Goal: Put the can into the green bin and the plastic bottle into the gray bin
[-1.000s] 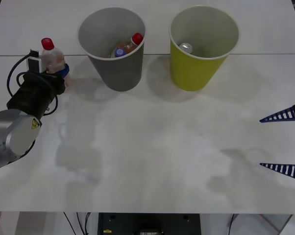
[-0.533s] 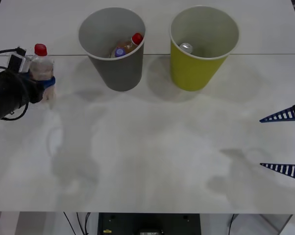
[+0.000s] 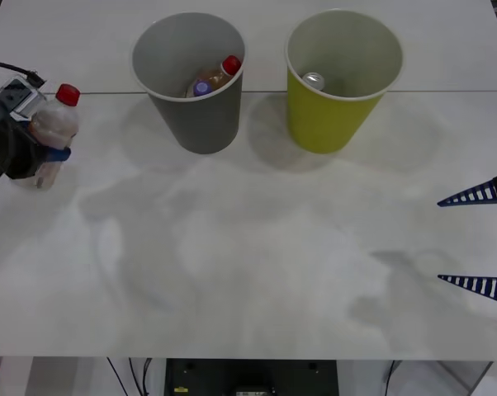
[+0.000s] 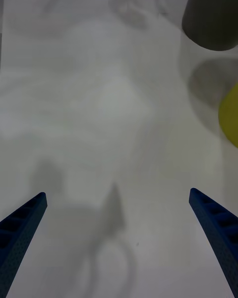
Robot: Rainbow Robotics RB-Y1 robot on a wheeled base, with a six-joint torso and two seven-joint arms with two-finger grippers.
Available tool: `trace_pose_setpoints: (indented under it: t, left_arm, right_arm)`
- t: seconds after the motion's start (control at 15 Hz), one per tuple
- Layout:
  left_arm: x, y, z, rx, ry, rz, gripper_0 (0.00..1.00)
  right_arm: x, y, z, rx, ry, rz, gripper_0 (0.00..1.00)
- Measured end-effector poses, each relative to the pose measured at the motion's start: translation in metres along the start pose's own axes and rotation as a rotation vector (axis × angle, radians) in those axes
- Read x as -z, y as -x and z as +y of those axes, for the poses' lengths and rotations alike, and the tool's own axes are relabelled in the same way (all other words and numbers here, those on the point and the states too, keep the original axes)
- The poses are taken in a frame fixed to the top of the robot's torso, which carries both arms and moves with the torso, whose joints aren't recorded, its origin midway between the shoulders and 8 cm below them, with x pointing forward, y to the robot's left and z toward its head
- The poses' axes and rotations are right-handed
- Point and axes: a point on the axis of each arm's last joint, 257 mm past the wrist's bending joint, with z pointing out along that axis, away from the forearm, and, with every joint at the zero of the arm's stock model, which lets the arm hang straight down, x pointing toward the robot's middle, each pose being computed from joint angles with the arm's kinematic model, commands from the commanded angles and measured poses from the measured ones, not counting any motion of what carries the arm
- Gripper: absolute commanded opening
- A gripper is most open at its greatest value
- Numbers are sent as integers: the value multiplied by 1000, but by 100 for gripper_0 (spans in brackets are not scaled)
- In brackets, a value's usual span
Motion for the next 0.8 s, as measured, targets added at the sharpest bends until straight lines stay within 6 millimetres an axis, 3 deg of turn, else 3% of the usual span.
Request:
trace_pose_setpoints:
  t: [0.27, 0.47, 0.8]
  left_arm:
    - [32, 14, -16, -49, -113, 62, 0]
    - [49, 39, -13, -86, -141, 90, 0]
    - [83, 105, 1, -109, -194, 64, 0]
  right_arm:
    - [0, 0, 0, 0, 0, 0, 100]
    - [0, 0, 0, 0, 0, 0, 100]
    - [0, 0, 0, 0, 0, 0, 100]
